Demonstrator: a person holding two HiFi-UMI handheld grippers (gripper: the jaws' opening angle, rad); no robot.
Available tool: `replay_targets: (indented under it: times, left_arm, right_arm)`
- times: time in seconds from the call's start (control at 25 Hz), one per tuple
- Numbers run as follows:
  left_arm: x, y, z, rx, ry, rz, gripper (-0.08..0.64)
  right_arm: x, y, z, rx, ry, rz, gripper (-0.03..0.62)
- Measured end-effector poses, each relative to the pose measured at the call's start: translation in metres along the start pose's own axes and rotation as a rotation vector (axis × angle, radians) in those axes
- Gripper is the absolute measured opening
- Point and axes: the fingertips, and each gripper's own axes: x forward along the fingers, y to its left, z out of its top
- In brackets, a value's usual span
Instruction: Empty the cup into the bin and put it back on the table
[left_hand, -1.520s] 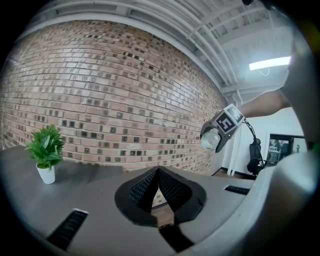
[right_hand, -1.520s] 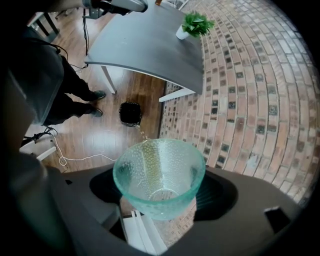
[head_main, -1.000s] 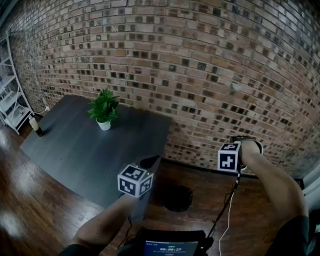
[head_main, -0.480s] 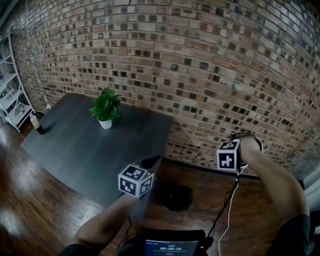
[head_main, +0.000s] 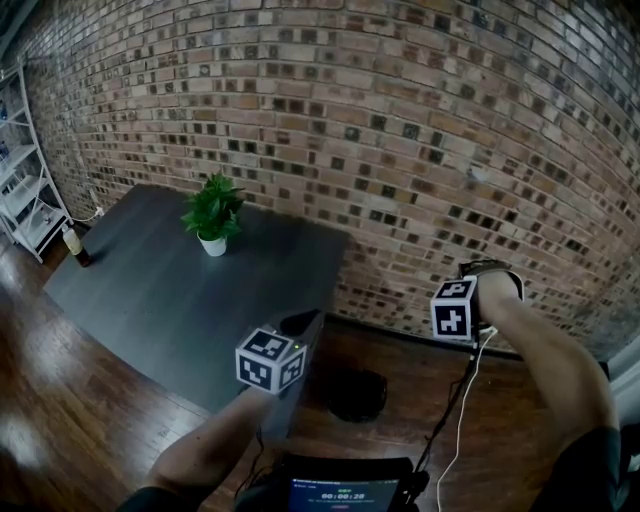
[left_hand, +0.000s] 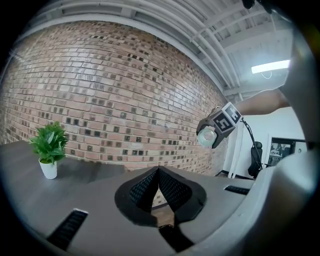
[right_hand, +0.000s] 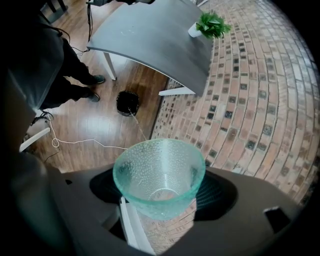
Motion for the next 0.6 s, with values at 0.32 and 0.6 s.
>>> replay_targets:
  times: [0.32, 0.6]
  left_arm:
    - [0.0009, -0.0001, -0.003, 0.002, 0.008, -0.002, 0.002]
    - [0.0016, -0.0058, -0.0011, -0.001, -0.011, -0.035, 0.002]
  right_arm:
    - [0.0017, -0.0008, 0.0012, -0.011, 0.005, -0.016, 0.4]
    - [0.0017, 0.001, 0.0057, 0.068, -0.059, 0.004, 0.402]
